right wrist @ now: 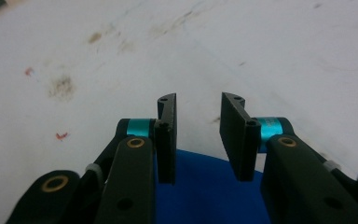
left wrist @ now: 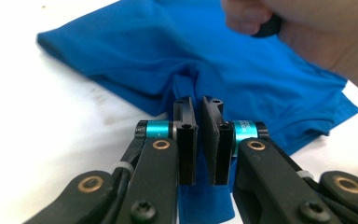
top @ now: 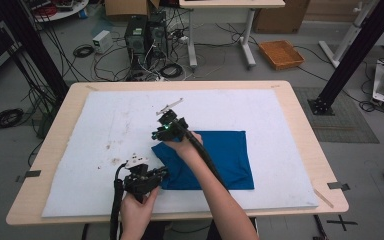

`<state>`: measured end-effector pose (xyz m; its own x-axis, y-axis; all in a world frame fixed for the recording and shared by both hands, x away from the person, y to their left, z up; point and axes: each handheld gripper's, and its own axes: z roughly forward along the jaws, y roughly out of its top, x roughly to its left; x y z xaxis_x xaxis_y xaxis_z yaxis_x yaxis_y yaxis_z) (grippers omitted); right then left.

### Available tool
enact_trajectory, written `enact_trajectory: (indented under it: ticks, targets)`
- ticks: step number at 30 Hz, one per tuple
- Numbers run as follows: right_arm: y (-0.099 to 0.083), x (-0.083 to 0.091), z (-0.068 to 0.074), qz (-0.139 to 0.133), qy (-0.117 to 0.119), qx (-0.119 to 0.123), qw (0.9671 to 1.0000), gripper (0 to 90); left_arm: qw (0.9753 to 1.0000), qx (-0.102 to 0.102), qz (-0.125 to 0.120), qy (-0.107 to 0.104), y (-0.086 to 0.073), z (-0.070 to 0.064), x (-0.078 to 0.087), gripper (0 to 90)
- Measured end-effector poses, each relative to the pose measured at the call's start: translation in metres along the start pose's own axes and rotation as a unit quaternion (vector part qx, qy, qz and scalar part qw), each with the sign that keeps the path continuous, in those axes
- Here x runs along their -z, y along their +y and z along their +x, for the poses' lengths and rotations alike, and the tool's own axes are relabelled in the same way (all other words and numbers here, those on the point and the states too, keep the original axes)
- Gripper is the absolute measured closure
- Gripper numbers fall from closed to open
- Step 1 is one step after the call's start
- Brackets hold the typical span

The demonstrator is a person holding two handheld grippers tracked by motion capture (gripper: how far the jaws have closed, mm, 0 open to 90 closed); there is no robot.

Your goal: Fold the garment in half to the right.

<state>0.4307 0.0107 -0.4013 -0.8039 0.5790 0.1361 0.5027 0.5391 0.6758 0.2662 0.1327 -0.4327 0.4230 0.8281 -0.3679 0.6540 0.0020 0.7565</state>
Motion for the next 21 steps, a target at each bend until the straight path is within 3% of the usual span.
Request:
enact_trajectory:
  ticks: [4, 6, 9, 10, 11, 13, 16, 19, 21]
  targets:
    - [0.003, -0.02, 0.015, 0.05, -0.01, 0.029, 0.9983, 68.5, 1.0, 0.002, 0.004, 0.001, -0.003, 0.002, -0.001, 83.9]
    - [0.002, -0.026, 0.022, 0.074, -0.022, 0.047, 0.9959, 68.5, 1.0, 0.001, 0.005, 0.0, -0.004, 0.002, -0.002, 83.7]
    - [0.002, -0.03, 0.026, 0.087, -0.025, 0.059, 0.9941, 68.8, 1.0, -0.001, 0.006, 0.001, -0.004, 0.001, -0.003, 83.5]
    - [0.001, -0.033, 0.029, 0.099, -0.043, 0.083, 0.9907, 77.7, 1.0, -0.001, 0.006, 0.0, -0.004, 0.001, -0.002, 83.4]
    - [0.0, -0.034, 0.03, 0.103, -0.055, 0.092, 0.9888, 83.2, 1.0, -0.001, 0.004, 0.001, -0.004, 0.001, -0.002, 83.4]
    - [0.0, -0.033, 0.031, 0.092, -0.062, 0.099, 0.9889, 88.2, 1.0, -0.001, 0.004, 0.003, -0.004, 0.001, -0.001, 83.2]
    - [0.003, -0.021, 0.028, 0.054, -0.062, 0.088, 0.9927, 88.7, 1.0, -0.001, 0.0, 0.007, -0.004, 0.002, 0.0, 83.2]
    - [0.007, 0.0, 0.02, 0.001, -0.047, 0.059, 0.9971, 88.7, 1.0, -0.003, -0.007, 0.004, -0.002, -0.001, 0.003, 83.3]
    - [0.009, 0.019, 0.01, -0.037, -0.028, 0.036, 0.9983, 88.6, 0.9998, -0.013, -0.013, 0.004, 0.002, -0.005, 0.006, 83.3]
